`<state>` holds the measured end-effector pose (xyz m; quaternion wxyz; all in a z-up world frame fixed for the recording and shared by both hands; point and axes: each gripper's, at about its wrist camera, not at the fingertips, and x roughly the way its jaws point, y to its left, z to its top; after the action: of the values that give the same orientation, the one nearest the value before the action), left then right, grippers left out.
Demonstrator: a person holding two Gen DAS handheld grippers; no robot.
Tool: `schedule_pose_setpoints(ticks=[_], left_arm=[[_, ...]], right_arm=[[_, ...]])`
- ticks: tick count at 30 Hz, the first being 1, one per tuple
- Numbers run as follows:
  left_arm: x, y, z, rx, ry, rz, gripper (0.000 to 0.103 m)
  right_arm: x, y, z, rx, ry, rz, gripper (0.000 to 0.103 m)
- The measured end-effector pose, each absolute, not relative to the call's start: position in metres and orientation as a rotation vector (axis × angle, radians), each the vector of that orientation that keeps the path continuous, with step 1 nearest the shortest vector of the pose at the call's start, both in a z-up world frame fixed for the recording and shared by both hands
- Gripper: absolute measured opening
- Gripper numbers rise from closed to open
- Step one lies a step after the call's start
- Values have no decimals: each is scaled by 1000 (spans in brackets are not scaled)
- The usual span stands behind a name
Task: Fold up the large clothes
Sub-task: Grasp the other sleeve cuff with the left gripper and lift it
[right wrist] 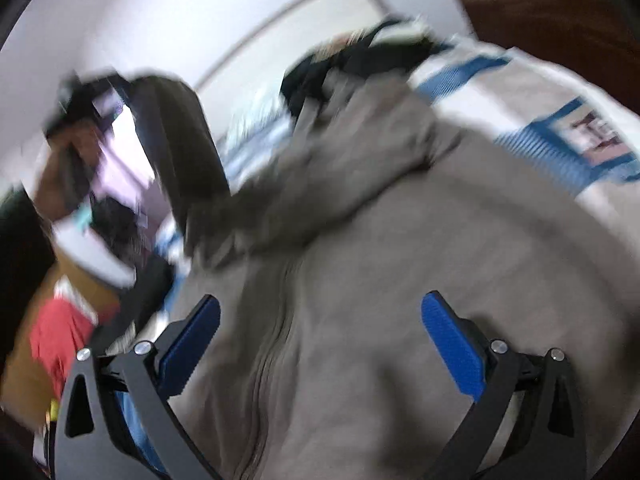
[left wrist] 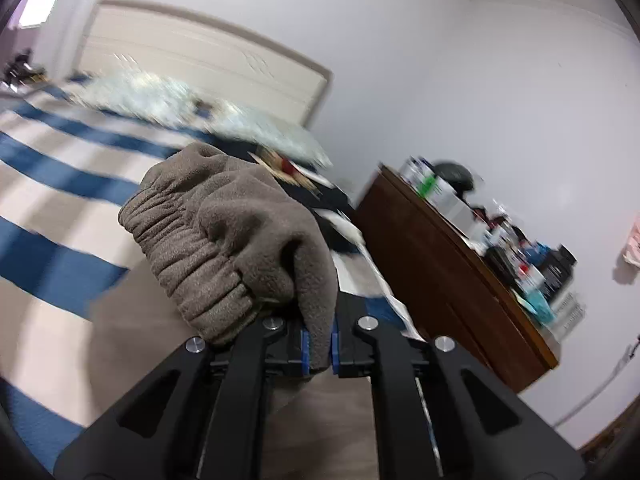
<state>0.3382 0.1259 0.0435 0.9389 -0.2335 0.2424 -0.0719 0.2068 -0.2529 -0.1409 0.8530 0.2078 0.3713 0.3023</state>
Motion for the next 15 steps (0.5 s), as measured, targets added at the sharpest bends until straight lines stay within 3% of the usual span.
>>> schedule_pose_setpoints(ticks=[10,15], left_arm=[[426,-20,-85,-363,736,-290,7],[451,-65,-141,-213,866,-242,7]], right_arm=[[210,-327,-134,595,640,360,99],[212,-336,-142,628,674,358,99]])
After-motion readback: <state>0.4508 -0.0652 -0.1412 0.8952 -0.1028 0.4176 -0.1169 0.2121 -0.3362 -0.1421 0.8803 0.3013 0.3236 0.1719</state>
